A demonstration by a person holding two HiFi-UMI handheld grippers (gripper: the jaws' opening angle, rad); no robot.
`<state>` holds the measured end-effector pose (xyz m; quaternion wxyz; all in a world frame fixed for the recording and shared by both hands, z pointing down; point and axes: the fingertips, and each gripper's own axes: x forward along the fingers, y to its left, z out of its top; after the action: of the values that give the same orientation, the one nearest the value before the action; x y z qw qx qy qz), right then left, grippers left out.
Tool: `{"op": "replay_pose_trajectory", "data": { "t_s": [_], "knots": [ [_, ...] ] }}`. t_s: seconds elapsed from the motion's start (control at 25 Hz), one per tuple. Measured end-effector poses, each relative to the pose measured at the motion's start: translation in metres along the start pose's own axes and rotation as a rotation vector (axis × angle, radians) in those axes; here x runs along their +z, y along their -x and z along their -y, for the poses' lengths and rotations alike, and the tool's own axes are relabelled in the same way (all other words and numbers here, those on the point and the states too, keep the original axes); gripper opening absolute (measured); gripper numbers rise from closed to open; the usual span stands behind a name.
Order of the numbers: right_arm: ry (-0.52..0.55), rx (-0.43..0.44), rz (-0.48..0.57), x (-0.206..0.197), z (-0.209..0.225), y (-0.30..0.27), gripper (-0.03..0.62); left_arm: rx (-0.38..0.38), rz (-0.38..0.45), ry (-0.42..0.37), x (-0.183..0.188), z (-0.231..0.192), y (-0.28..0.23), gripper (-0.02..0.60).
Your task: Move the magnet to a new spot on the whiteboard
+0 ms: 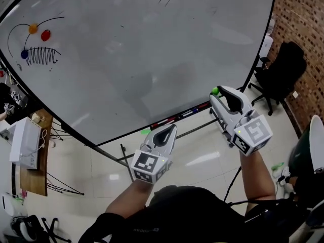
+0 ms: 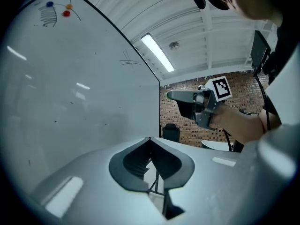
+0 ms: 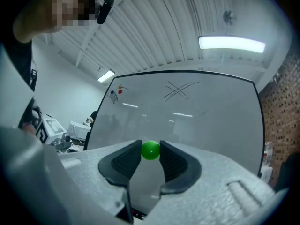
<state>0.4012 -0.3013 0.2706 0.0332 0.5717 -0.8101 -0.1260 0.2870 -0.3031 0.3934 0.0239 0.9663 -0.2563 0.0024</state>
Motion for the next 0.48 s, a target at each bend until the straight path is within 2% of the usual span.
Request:
{"op": "replay_pose_trajectory", "data": {
  "t_s": [0.16,0.32,0.48],
  "knots": [
    [0.101,-0.008,0.027,0.026,0.031,-0.04,0.107,0.024,0.026,0.014,0.008,-0.016,-0.012,0.015],
    [0.204,0.022,0.066,0.066,0.047,-0.079,0.107,0.05,0.054,0.016,0.012,-0.031,-0.01,0.015],
    [0.285,0.056,0.114,0.115,0.061,-0.115,0.107,0.1,0.035,0.0,0.012,-0.043,-0.005,0.015]
  ]
}}
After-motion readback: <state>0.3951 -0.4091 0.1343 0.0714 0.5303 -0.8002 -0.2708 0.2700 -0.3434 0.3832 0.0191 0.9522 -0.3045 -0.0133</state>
